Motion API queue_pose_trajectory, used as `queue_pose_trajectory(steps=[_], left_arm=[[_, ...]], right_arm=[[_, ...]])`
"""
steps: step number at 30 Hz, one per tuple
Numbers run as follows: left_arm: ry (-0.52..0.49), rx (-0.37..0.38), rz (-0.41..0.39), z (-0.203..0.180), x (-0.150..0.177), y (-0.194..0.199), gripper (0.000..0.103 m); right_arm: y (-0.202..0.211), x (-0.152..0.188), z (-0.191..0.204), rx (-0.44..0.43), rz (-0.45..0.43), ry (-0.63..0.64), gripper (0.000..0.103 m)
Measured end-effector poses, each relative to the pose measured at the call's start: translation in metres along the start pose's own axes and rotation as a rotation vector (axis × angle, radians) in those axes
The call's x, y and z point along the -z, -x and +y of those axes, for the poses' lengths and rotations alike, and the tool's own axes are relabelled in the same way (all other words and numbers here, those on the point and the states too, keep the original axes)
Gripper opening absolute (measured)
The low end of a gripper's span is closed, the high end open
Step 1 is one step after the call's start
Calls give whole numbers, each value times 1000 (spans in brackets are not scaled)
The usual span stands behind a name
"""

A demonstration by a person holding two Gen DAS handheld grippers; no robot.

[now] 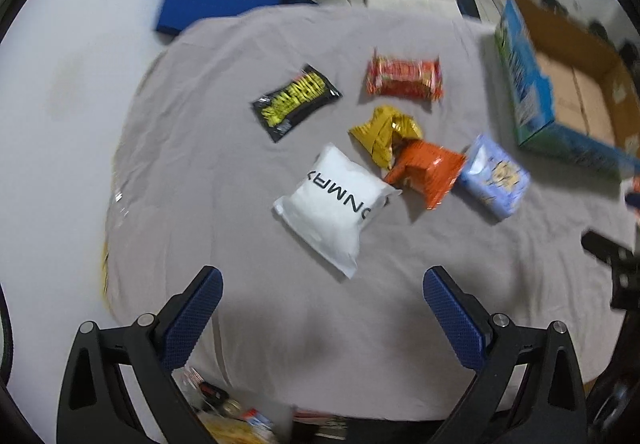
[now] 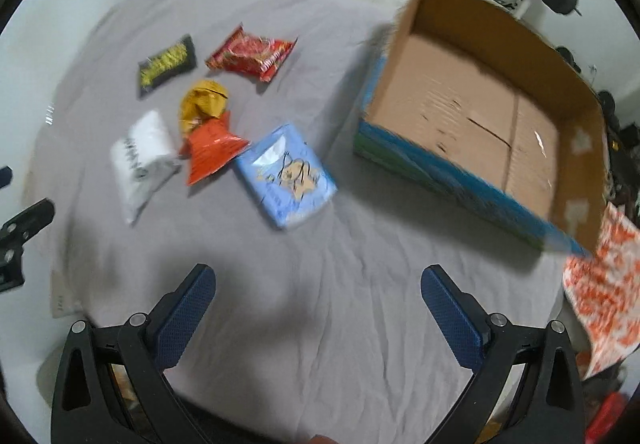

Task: Organize soft objects
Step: 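Grasp the white NMAX pouch with the left tool while the right tool grasps the blue bear packet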

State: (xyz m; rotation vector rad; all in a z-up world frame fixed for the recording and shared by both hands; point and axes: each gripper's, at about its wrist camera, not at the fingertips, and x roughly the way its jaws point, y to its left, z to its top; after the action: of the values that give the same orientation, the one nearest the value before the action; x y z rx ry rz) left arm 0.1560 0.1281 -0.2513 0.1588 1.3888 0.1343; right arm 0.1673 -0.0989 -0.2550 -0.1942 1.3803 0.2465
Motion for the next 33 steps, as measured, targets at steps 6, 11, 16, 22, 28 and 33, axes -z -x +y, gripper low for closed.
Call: queue_pose_trajectory(steps=[6, 11, 16, 22, 28, 33], left_arm=[[-149, 60, 129, -1, -29, -80, 103], [-185, 129, 153, 7, -48, -118, 103], [-270, 161, 160, 3, -64, -140, 103], [-283, 274, 235, -1, -69, -157, 103], [-229, 291, 265, 0, -54, -171, 103], [-108, 290, 242, 12, -54, -171, 89]], right_arm=[[-88, -48, 27, 86, 89, 97, 103], [-137, -63, 42, 122, 137, 151, 103], [-175, -82, 55, 100, 147, 171, 85], [-210, -83, 55, 44, 256, 38, 74], [-214, -58, 49, -206, 400, -245, 74], [-205, -56, 30, -133, 365, -346, 75]])
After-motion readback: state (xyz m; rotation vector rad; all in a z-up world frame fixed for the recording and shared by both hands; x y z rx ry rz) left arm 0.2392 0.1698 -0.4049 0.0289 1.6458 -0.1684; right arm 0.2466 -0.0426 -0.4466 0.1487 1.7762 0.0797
